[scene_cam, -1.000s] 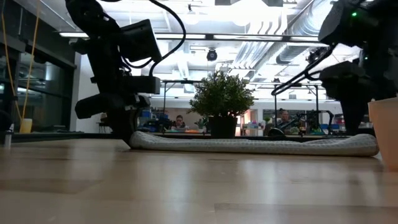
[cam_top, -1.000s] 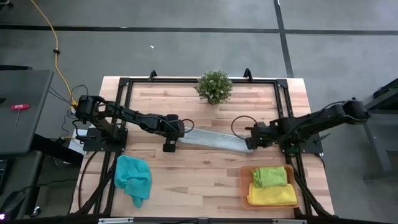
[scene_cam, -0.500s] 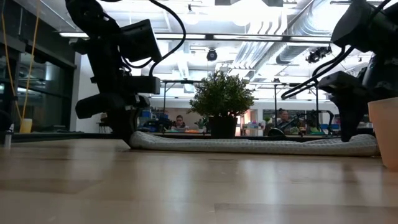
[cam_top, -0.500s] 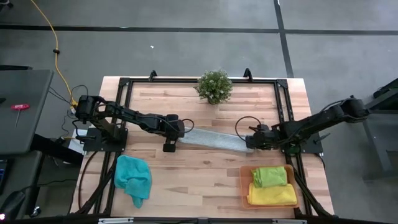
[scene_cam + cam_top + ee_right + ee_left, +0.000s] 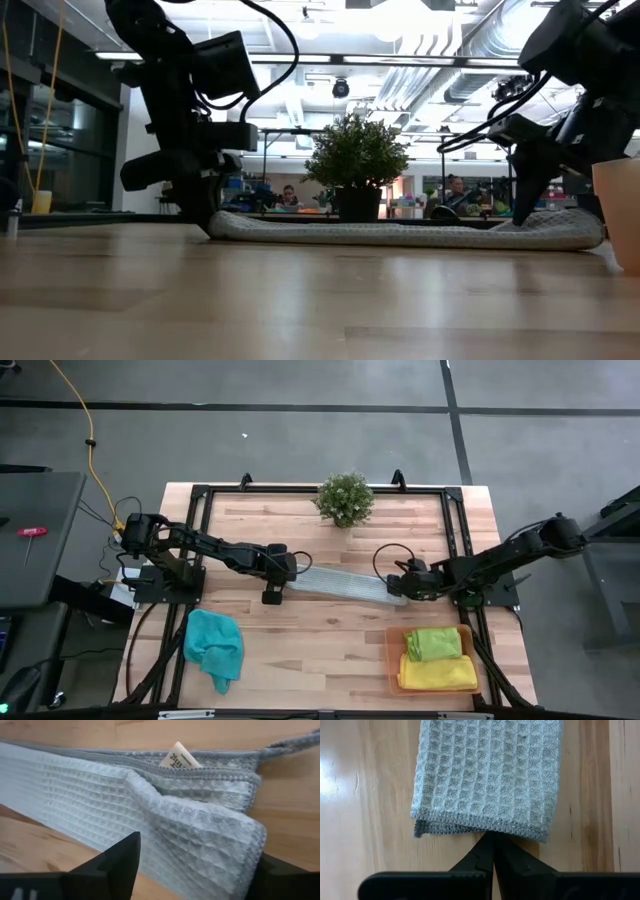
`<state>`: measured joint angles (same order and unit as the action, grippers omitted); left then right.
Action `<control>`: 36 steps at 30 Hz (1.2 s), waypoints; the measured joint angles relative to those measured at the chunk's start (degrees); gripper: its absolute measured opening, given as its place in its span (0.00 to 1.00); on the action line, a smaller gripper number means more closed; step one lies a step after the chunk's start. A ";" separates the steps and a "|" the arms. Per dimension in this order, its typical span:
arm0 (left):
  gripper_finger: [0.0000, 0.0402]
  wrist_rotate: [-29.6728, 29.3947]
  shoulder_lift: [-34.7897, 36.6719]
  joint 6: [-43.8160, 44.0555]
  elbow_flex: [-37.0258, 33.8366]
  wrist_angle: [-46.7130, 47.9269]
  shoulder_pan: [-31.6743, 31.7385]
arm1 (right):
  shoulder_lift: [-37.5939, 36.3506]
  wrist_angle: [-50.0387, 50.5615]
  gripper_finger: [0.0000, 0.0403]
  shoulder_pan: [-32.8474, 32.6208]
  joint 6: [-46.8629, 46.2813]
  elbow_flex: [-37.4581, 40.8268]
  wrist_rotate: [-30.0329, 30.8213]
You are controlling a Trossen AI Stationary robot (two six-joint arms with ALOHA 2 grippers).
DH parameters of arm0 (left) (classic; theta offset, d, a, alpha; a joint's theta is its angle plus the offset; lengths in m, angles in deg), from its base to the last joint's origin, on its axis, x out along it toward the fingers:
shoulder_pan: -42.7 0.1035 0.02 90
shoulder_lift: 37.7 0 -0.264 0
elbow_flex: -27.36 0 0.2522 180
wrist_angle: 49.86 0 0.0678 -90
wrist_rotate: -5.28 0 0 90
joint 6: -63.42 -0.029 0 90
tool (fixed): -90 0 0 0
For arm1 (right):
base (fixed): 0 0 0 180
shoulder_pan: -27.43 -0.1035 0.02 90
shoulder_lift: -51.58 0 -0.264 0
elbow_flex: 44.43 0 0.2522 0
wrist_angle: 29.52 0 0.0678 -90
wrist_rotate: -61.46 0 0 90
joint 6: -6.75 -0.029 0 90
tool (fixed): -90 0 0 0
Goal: Fold microfiber towels
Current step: Fold the gray microfiber towel
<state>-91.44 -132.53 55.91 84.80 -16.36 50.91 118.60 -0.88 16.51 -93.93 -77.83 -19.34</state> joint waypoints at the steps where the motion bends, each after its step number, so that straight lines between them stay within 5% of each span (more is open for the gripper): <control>1: 0.00 0.00 0.00 -0.03 0.00 0.02 0.00 | 0.00 -0.03 0.57 0.02 0.00 0.06 0.03; 6: 0.00 0.00 0.00 -0.04 0.00 0.07 0.00 | 0.00 1.39 0.44 0.02 0.44 0.10 -0.24; 15: 0.00 -0.02 0.00 0.31 0.02 0.12 0.00 | -2.12 5.00 0.03 0.04 5.17 0.34 -1.71; 25: 0.00 -0.04 -0.07 -0.16 -0.17 -3.37 0.00 | -12.71 11.03 0.01 0.11 5.16 0.50 -3.55; 36: 0.00 -0.13 -2.69 1.20 0.09 -8.10 -0.13 | -10.48 11.41 0.00 0.09 8.17 -7.27 -3.18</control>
<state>-91.57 -135.21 57.10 84.89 -24.45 50.77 108.12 10.53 16.60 -85.77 -85.10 -22.52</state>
